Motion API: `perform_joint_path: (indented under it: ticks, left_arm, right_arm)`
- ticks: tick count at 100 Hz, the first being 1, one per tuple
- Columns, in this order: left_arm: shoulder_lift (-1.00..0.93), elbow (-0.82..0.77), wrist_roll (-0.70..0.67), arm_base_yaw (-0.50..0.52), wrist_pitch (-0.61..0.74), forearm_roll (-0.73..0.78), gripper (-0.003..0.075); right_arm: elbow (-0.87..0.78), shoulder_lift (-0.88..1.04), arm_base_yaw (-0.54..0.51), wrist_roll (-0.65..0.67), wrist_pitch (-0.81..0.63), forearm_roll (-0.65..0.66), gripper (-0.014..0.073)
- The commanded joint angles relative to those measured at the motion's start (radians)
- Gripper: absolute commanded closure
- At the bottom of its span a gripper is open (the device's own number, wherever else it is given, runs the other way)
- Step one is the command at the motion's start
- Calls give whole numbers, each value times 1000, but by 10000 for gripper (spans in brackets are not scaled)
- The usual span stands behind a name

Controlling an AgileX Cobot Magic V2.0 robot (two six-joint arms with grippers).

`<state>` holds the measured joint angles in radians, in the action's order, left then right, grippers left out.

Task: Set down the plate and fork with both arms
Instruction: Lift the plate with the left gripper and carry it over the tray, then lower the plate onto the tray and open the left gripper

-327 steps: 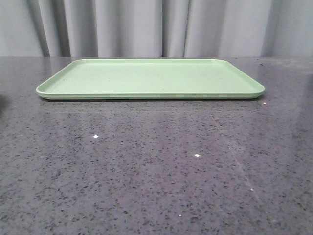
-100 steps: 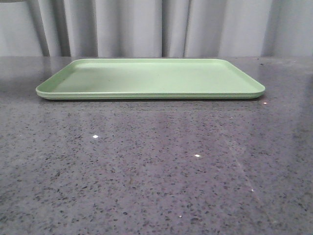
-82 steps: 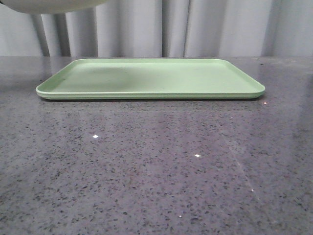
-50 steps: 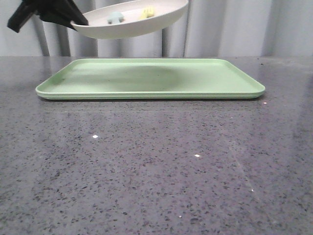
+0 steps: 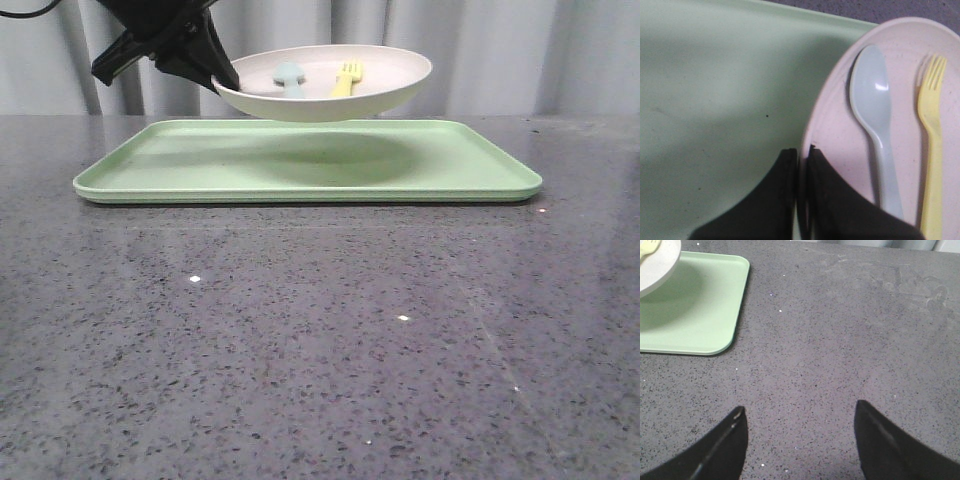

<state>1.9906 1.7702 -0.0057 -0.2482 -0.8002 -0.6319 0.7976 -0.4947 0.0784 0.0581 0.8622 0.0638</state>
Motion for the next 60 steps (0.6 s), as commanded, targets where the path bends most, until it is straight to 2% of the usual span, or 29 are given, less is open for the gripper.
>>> perform_joint_path:
  ticks: [1,60]
  left_arm:
    - [-46,36,-23,-10,51,-38,741]
    - [-14,30,-23,-17,70,-13,741]
  right_arm:
    - [36,-15,-6,-6,-74,7,124]
    - [36,-15,-6,-6,-75,7,124]
